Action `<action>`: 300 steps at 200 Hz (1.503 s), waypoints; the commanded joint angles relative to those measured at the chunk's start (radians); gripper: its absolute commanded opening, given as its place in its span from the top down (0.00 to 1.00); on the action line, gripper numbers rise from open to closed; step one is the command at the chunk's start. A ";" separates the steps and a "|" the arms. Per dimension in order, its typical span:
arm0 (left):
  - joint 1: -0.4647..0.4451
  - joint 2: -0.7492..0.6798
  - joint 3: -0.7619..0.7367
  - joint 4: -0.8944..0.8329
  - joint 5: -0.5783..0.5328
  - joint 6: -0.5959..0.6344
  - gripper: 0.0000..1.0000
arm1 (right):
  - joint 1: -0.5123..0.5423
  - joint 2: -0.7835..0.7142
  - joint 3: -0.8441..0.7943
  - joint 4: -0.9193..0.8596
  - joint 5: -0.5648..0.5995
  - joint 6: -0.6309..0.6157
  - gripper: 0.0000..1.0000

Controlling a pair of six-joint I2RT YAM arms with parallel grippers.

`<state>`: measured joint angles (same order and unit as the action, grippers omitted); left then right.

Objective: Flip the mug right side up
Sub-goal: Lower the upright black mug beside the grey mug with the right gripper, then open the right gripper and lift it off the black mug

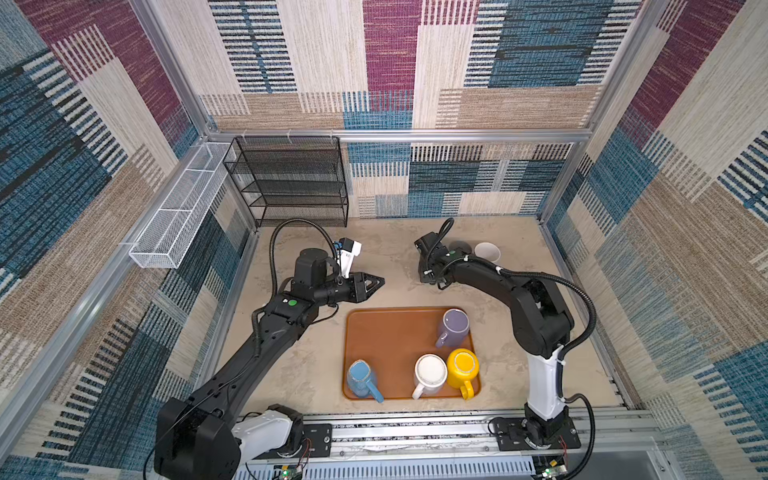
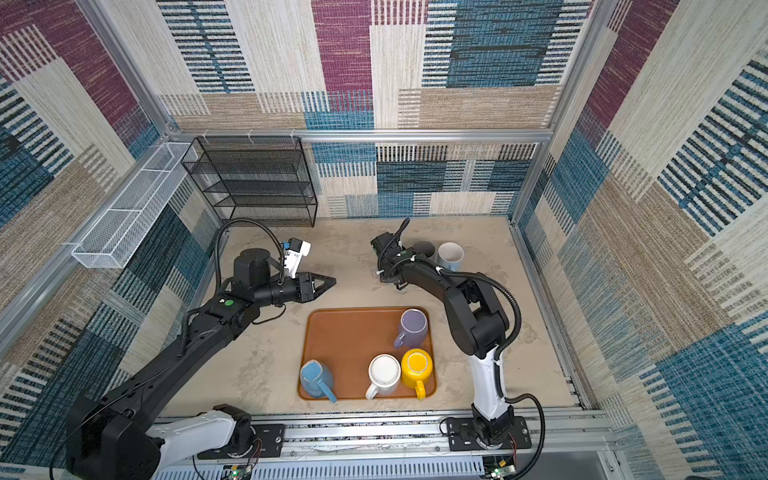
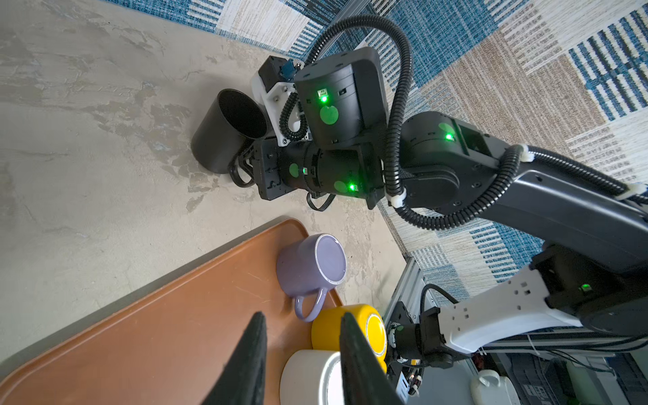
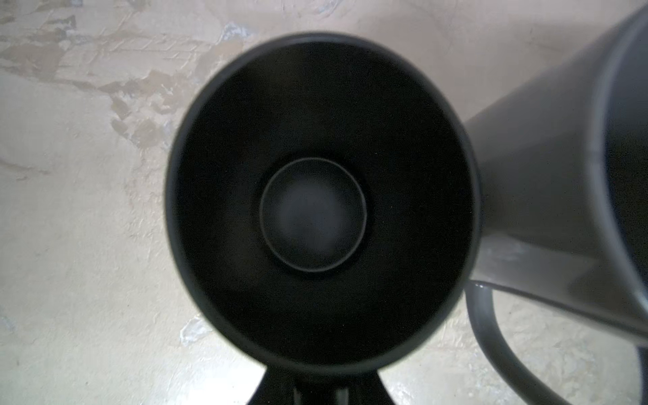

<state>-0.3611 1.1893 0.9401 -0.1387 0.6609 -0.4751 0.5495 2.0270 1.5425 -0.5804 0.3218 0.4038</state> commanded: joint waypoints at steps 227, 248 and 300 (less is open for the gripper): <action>0.001 -0.011 0.005 -0.045 -0.032 0.052 0.65 | 0.000 0.020 0.053 -0.039 -0.061 0.000 0.71; 0.001 -0.009 0.007 -0.048 -0.031 0.053 0.65 | 0.000 0.018 0.053 -0.041 -0.063 0.000 0.65; 0.001 0.001 0.022 -0.054 -0.034 0.059 0.63 | 0.000 -0.012 0.054 -0.051 -0.055 -0.009 0.49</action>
<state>-0.3611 1.1854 0.9470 -0.1940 0.6323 -0.4671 0.5495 2.0449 1.5867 -0.6270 0.2623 0.4030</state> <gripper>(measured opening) 0.364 0.466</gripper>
